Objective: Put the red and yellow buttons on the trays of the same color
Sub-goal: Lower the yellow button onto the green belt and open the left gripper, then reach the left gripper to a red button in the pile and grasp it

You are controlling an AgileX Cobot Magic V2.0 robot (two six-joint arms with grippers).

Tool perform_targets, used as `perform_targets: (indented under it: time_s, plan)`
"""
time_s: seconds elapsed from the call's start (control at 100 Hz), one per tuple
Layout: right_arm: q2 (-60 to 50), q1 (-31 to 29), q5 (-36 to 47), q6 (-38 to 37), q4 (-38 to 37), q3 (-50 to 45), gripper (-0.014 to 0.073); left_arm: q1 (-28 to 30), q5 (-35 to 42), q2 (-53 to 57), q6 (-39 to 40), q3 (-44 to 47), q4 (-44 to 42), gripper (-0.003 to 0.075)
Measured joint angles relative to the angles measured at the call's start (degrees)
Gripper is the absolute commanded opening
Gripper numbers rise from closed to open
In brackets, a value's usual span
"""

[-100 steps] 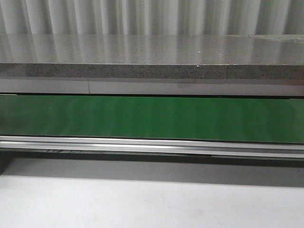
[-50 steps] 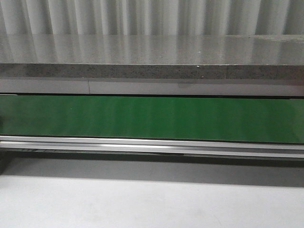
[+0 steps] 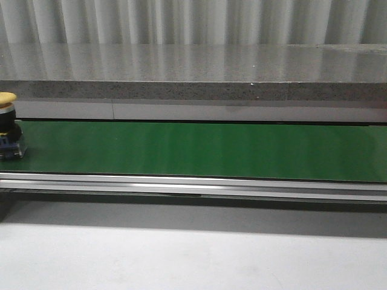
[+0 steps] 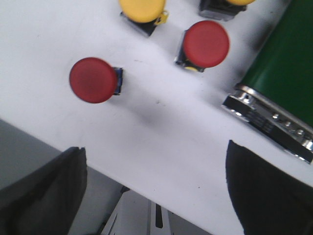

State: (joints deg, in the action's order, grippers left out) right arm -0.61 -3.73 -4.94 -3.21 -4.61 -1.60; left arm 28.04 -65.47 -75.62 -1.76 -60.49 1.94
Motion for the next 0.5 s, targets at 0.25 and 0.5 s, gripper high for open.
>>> perform_targets:
  time_s: [0.25, 0.5]
  plan:
    - [0.0, 0.0, 0.0, 0.0, 0.0, 0.0, -0.0065, 5.2, -0.4, -4.7, 1.1, 0.7, -0.2, 0.0564]
    - [0.0, 0.0, 0.0, 0.0, 0.0, 0.0, -0.0065, 5.3, 1.0, -13.0, 2.5, 0.7, -1.9, 0.0564]
